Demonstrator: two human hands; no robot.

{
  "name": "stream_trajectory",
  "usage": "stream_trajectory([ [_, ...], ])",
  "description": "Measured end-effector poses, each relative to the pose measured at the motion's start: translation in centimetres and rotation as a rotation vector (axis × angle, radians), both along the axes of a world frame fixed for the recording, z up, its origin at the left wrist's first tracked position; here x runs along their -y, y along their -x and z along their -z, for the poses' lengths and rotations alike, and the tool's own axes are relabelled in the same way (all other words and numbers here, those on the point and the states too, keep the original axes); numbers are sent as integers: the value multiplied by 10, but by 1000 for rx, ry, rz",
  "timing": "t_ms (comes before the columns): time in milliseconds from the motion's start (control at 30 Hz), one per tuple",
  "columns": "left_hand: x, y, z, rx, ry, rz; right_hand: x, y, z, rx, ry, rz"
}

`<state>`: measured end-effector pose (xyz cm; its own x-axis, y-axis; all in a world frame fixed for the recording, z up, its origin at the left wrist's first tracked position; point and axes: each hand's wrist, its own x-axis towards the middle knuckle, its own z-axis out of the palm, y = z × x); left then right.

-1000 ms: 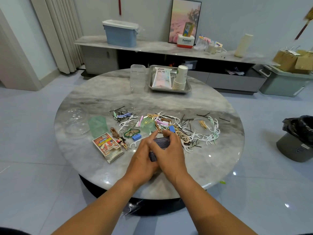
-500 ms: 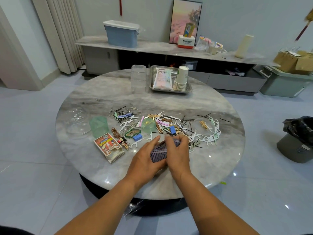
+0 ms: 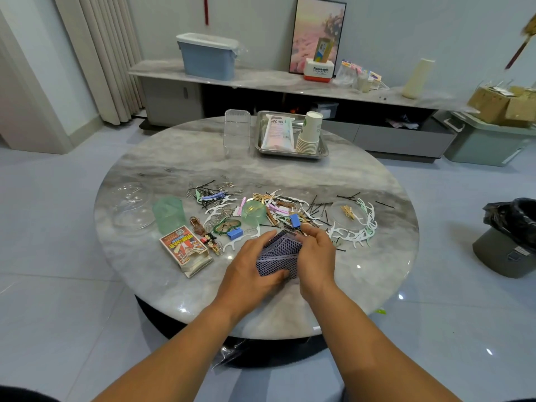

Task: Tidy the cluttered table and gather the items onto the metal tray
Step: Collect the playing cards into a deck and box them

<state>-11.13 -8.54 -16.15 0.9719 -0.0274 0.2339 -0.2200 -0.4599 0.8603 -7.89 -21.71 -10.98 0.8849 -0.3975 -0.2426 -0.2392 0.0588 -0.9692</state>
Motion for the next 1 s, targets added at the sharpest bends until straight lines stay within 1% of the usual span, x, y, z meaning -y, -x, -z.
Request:
stream_trajectory([
  [67, -1, 0, 0, 4, -3, -6, 1, 0, -2, 23, 84, 18],
  [100, -1, 0, 0, 6, -8, -3, 1, 1, -3, 71, 140, 23],
  [133, 0, -1, 0, 12, -16, 1, 2, 4, -4, 143, 186, -4],
  [167, 0, -1, 0, 15, -14, 7, 2, 8, -4, 220, 232, -81],
  [200, 0, -1, 0, 10, -2, 13, 0, 12, -5, 282, 322, -202],
  [233, 1, -1, 0, -4, 23, 20, -3, 15, -3, 317, 465, -325],
  [267, 2, -1, 0, -18, 39, 30, -6, 17, -1, 328, 630, -396],
  [300, 2, -1, -1, -19, 45, 37, -8, 16, 2, 335, 743, -401],
  [333, 2, -1, -1, -5, 30, 40, -9, 15, 3, 319, 760, -353],
  [433, 1, 1, -1, 7, -19, 49, -1, 10, 4, 195, 487, -180],
  [467, 2, 1, -1, 1, -31, 47, 3, 11, 5, 159, 419, -159],
  [533, 1, 1, -1, -13, -45, 43, 8, 13, 7, 123, 337, -191],
  [667, 1, 1, -1, -20, -26, 43, 6, 24, 12, 120, 293, -388],
  [733, 1, 1, -1, 8, -42, 28, 4, 27, 14, 126, 304, -463],
  [867, 2, 0, 1, 10, -84, 7, 7, 28, 13, 153, 408, -486],
  [933, 2, 0, 3, 7, -97, -18, 15, 30, 14, 155, 449, -543],
  [1000, 3, -2, 0, -12, -58, -71, 26, 32, 17, 146, 445, -606],
])
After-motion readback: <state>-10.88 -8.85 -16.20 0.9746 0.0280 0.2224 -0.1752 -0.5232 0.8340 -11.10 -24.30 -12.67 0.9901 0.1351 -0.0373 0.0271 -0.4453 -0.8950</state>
